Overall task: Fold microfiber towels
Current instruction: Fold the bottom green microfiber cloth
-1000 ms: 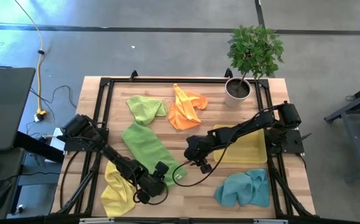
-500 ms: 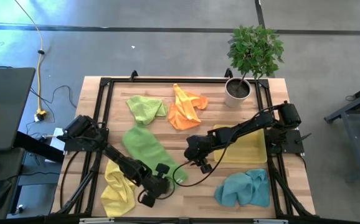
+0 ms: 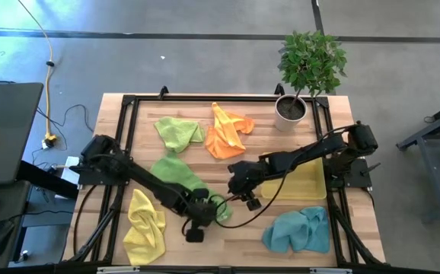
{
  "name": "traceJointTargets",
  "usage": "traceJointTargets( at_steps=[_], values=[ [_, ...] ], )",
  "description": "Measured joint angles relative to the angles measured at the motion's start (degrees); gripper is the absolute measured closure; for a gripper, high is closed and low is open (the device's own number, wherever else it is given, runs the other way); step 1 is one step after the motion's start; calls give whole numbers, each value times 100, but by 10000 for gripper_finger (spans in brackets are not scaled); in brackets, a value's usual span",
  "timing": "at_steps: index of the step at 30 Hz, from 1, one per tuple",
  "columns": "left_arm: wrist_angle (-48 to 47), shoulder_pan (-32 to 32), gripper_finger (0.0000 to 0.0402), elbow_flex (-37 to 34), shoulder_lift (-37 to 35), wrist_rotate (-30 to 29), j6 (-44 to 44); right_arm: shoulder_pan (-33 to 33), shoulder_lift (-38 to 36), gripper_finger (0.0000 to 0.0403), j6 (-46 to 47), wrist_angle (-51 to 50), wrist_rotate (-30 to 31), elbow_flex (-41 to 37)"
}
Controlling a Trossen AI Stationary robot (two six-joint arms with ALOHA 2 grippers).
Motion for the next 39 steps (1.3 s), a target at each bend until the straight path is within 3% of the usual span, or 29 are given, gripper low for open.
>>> traceJointTargets(
  at_steps=[8, 16, 21, 34, 39],
  values=[
    [-545, 366, 401, 2, -688, -27, -865, 2, -125, 270, 13, -321, 7, -1],
    [-1873, 430, 401, -17, -914, -733, -2559, 2, -844, 270, -221, -667, 526, -3],
    [-1701, 489, 401, -3, -927, -817, -2968, 2, -1035, 270, -142, -519, 735, -3],
    [-1442, 1021, 401, -5, -927, -684, -2807, 11, -276, 270, 149, 892, 713, -5],
    [-1426, 1103, 401, -5, -962, -350, -2137, 9, -78, 270, 149, 932, 688, -5]
  ],
)
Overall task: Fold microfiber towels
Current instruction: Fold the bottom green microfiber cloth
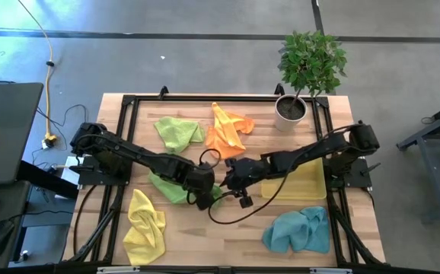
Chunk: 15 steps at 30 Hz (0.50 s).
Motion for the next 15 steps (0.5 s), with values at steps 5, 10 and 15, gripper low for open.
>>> traceJointTargets(
  at_steps=[5, 10, 15],
  values=[
    [-31, -56, 401, 0, 0, 537, 875, -9, 184, 270, 0, 75, -179, 0],
    [-44, -346, 401, -2, 0, 1097, 1444, -9, 198, 270, 1, 90, -359, -2],
    [-26, -812, 401, -2, 7, 1044, 1794, -9, 205, 270, 0, 94, -411, -2]
  ],
)
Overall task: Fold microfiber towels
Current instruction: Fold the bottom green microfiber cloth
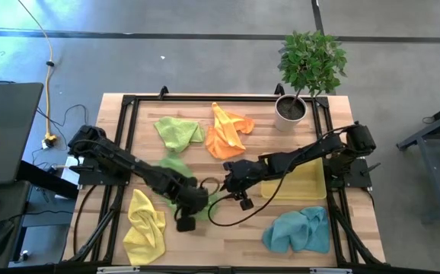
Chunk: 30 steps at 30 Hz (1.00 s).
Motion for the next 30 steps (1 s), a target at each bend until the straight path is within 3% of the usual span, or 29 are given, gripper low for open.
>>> traceJointTargets(
  at_steps=[13, 19, 30],
  values=[
    [375, -744, 400, -410, 260, -572, 380, 117, 0, 270, 238, 119, -262, 0],
    [354, -809, 380, -542, 329, -479, 668, 268, 223, 270, 756, 369, -236, -1],
    [381, -811, 345, -527, 530, -566, 919, 644, 1178, 270, 1798, 2125, -267, 4]
  ],
)
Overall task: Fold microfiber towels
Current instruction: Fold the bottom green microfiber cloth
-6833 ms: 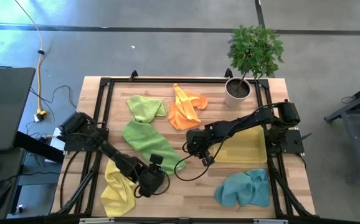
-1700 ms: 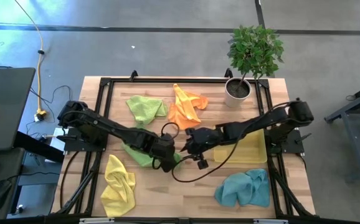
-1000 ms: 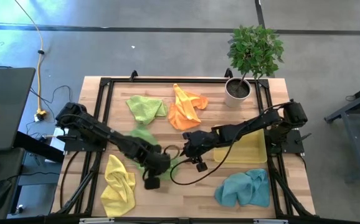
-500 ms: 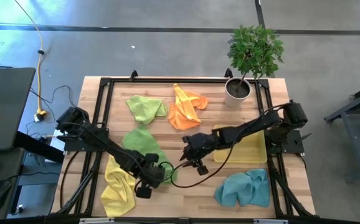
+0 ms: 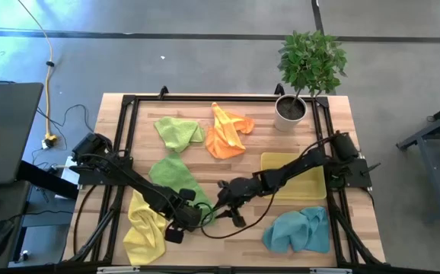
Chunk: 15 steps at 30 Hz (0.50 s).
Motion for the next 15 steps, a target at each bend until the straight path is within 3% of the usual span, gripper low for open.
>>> traceJointTargets(
  at_steps=[5, 11, 15],
  values=[
    [69, 0, 344, 0, 5, -53, 19, 331, 455, 270, -73, 381, 13, 0],
    [105, 0, 344, 0, 5, -62, 98, 598, 645, 269, -521, 384, 1096, -4],
    [98, 0, 344, 0, 5, -62, 103, 610, 645, 256, -776, 460, 1371, -4]
  ],
)
